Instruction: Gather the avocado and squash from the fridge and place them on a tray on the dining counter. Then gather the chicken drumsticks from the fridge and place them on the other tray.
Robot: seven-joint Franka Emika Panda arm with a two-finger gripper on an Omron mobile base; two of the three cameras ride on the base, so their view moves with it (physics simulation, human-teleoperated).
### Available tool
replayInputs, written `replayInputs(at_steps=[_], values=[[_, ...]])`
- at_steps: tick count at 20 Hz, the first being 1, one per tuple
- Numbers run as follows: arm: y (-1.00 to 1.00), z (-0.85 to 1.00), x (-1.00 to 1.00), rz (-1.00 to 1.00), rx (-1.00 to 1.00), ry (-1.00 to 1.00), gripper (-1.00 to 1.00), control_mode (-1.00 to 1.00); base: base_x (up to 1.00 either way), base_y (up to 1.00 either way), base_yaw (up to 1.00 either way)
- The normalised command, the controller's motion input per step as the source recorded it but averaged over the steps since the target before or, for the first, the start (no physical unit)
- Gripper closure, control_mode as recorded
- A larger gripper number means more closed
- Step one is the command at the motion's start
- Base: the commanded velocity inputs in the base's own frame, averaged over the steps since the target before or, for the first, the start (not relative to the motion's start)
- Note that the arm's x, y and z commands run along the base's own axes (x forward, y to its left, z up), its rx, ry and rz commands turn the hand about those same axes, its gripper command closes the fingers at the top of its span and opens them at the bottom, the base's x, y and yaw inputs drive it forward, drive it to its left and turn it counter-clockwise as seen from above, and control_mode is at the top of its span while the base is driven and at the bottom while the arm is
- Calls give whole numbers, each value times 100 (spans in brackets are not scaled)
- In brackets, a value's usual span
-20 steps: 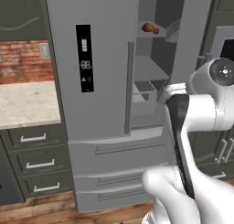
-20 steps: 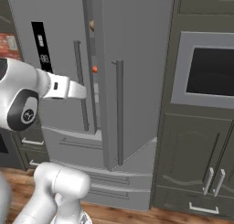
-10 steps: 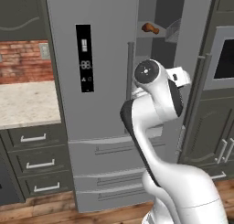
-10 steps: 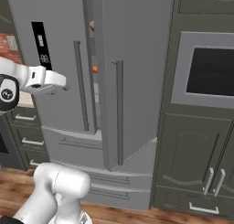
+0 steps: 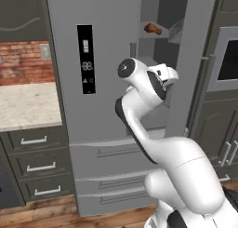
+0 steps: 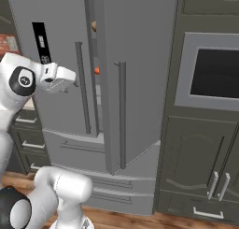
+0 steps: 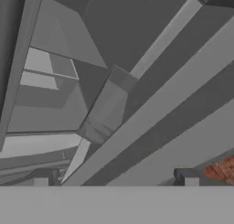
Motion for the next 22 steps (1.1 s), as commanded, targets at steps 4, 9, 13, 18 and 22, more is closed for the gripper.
replayInputs(at_steps=[4,9,13,18,22], values=[[-42,-1,67,7,0,2,-100,-100,0,0,0],[-48,0,49,11,0,1,-100,-100,0,0,0],[-20,-15,68,12,0,5,-100,-100,0,0,0],[-2,-20,55,8,-4,4,-100,-100,0,0,0],[0,-10,21,2,-9,0,-100,-100,0,0,0]])
